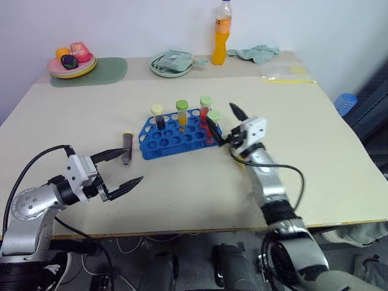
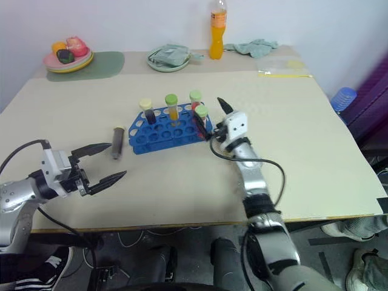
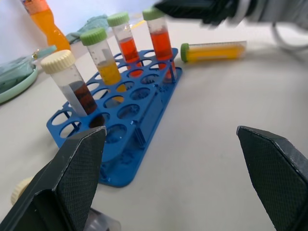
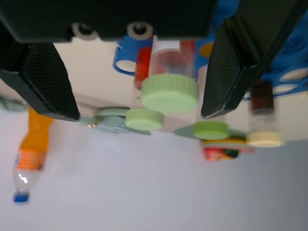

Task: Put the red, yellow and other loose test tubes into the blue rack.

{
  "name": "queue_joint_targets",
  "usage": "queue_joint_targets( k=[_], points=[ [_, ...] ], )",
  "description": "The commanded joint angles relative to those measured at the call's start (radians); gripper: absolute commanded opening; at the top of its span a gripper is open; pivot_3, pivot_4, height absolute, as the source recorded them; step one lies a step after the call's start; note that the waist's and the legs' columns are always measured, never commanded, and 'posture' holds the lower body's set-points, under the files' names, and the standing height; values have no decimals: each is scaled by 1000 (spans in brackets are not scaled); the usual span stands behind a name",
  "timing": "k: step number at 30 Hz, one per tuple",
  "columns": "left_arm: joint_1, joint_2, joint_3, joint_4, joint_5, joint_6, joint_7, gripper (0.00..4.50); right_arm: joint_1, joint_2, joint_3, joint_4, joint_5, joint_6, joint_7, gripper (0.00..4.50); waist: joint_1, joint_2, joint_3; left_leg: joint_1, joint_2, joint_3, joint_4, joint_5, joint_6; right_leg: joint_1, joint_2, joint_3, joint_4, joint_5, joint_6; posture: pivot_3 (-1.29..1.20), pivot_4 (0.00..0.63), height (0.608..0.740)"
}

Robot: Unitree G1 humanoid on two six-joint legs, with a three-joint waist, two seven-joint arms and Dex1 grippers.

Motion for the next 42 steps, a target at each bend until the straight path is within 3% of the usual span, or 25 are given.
queue_joint_targets(
  k=[1,5,7,10,15,20,22,26,33,42],
  points=[
    [3,-19,10,-49,0,-24,27,4500,114,-86,-26,-323,117,303,3,4439,8,0,0,0,0,0,0,0,0,0,0,0,0,0,0,0,150,740],
    [0,-18,10,-36,-3,-28,18,4500,141,-270,-87,-501,212,626,24,4439,11,0,0,2,0,1,1,0,0,0,0,1,1,0,0,0,150,740],
    [-15,-12,8,0,-3,-36,-1,4500,62,-360,-121,-502,277,834,18,4439,11,0,0,2,0,1,1,0,0,1,1,0,1,0,-1,0,150,740],
    [-53,-16,-10,42,6,-48,-14,4500,-55,-471,-47,-523,290,1076,36,4439,13,0,0,2,0,2,2,0,0,1,2,0,0,-1,-2,0,150,740],
    [-89,-35,-39,59,16,-59,-19,4500,-202,-502,59,-504,304,1389,15,4439,15,0,0,1,2,-1,1,-1,2,1,5,-1,-1,-1,-2,0,150,740],
    [-90,-45,-47,59,20,-65,-15,4500,-392,-408,10,-349,313,1713,-45,4439,16,0,0,-1,2,1,1,-1,2,-1,2,0,-1,-1,-2,0,150,740],
    [-88,-48,-51,58,22,-68,-12,4500,-443,-376,-3,-290,309,1764,-66,4439,17,0,0,0,2,1,1,-1,2,0,2,0,-1,-1,-2,0,150,740],
    [-90,-60,-51,57,32,-86,-1,4500,-529,-390,92,-165,334,1788,-97,4439,18,0,0,-1,1,1,0,-1,2,-1,1,-1,-1,-1,-2,0,150,740],
    [-92,-60,-39,54,34,-94,13,4500,-665,-314,136,71,235,1769,-152,4439,10,0,0,-1,1,2,0,-1,2,-1,1,-1,-1,-1,-1,0,150,740],
    [-45,-66,-24,12,28,-99,43,4500,-676,-261,172,131,220,1788,-136,4439,12,0,0,-2,1,1,0,-1,2,-2,1,-1,-1,-1,-1,0,150,740]
  ],
)
